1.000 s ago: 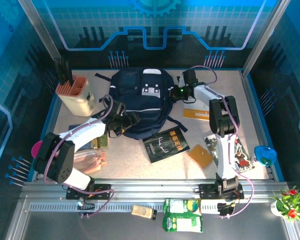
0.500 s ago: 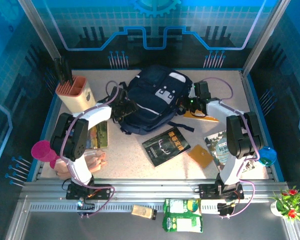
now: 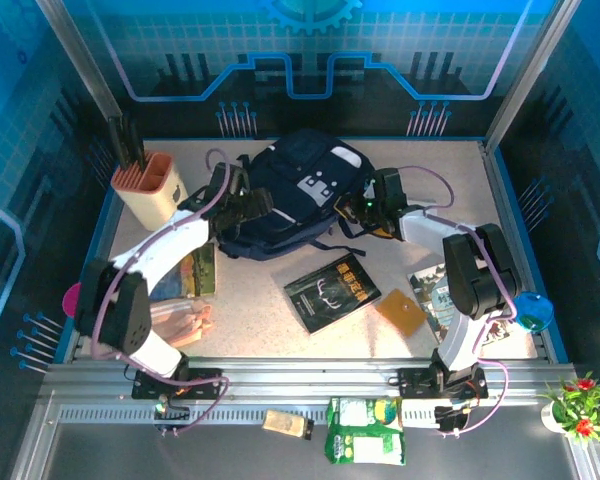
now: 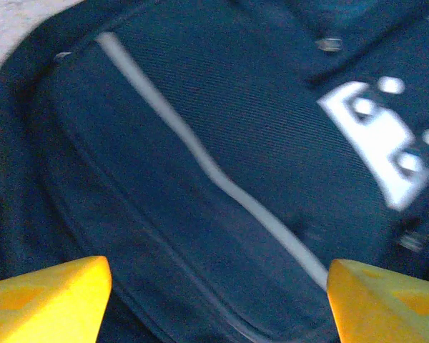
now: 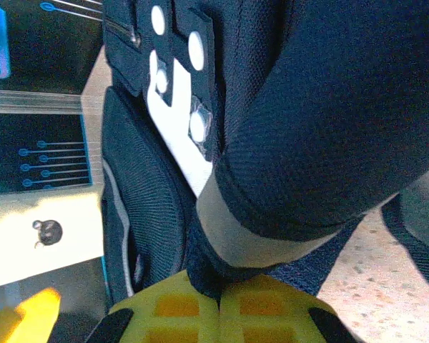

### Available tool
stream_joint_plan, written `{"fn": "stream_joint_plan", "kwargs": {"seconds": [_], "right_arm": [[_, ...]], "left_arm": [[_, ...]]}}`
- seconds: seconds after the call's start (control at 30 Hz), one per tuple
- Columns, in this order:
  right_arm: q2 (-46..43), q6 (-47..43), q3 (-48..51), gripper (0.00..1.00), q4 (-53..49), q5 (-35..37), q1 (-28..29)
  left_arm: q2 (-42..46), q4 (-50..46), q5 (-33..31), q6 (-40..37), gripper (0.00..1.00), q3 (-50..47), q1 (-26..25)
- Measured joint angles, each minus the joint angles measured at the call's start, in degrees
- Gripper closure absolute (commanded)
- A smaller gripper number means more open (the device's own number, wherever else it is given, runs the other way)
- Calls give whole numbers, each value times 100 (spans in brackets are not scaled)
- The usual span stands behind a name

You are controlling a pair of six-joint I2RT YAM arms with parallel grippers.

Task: Pack the student bag
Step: Rotate the student bag at the center of the table, then unzip the student bag at the top-center of the table.

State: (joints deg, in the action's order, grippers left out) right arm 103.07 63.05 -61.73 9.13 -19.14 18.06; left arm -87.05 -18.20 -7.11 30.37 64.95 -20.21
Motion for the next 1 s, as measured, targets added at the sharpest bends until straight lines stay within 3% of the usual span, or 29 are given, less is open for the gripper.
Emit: {"fn": "stream_joint_plan", "kwargs": {"seconds": [0.2,0.33,0.43,0.73,1.0], "right_arm": [[4,245,0,97,164,-2,42],[17,358,0,97,216,-55,42],[22,435,0,98,258,-109,42],[-190,619,280,99,330,-122,42],[-1005,726,960,99,192,144,118]], "left_arm": [[247,-46,-129,125,38,-175,-1294],[-214,-76,-417,190,47,-92,-2111],[-671,-87,-588,219,55,173,-2424],[-1606,-35,-1027,203,68,796,-2347],[-1768,35,-970,13,68,874,-2031]]}}
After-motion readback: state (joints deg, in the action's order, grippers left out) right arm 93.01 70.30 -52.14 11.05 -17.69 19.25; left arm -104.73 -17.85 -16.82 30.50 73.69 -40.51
